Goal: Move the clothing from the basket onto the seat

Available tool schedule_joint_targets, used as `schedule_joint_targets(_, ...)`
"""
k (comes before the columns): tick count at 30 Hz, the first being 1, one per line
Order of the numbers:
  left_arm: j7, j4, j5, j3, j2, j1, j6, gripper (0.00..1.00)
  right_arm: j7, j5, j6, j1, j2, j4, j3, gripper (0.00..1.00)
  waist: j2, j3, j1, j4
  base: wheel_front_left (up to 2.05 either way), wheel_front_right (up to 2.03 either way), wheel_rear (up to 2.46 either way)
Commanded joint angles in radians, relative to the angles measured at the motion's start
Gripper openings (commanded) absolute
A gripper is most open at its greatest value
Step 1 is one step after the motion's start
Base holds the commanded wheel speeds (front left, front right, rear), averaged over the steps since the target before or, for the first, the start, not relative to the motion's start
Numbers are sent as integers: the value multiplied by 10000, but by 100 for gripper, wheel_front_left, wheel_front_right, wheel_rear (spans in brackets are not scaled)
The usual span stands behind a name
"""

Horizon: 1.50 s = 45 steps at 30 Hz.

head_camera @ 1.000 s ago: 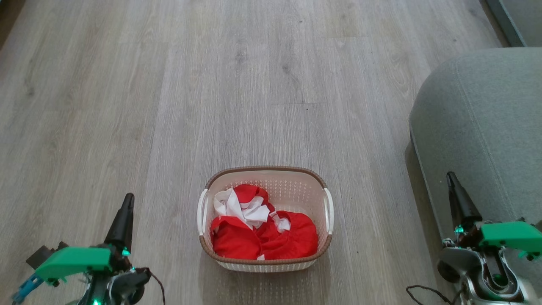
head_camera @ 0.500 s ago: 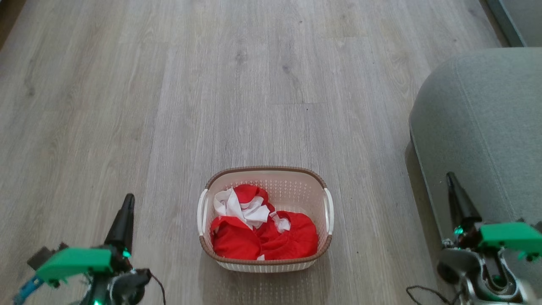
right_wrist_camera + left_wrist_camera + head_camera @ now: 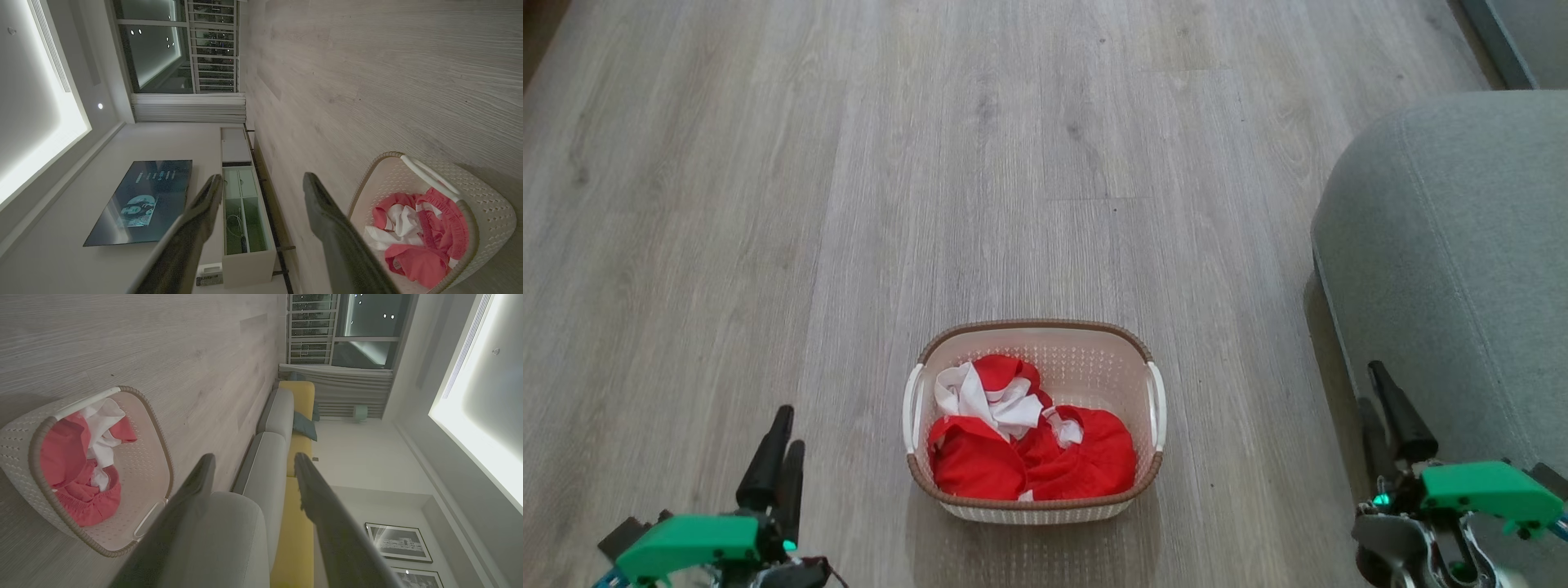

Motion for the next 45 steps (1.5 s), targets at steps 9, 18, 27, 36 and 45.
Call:
schedule_joint_targets(9,-354,-263,986,-73,110,-516,-20,100,-376,-1853,0,-500,-155,-308,43,100,0,4,0,19,0,0,0)
schedule_joint_targets(18,-587,-229,2330,16,81,-600,-27,100,-612,-3850,0,-516,-116,-554,169,100,0,-3,0,45,0,0,0)
schedule_joint_targets(27,-851,-343,3958,33,79,-621,-35,100,-878,-5593,-1,-547,-138,-665,478,100,0,-12,0,40,0,0,0)
schedule_joint_targets(36,-1115,-491,5307,-15,86,-643,-34,100,-1143,-6951,-1,-604,-220,-521,809,100,0,-24,0,48,0,0,0)
schedule_joint_targets(45,-1377,-602,6502,-59,93,-625,-41,100,-1408,-8053,-1,-651,-299,-267,1146,100,0,-77,0,42,0,0,0)
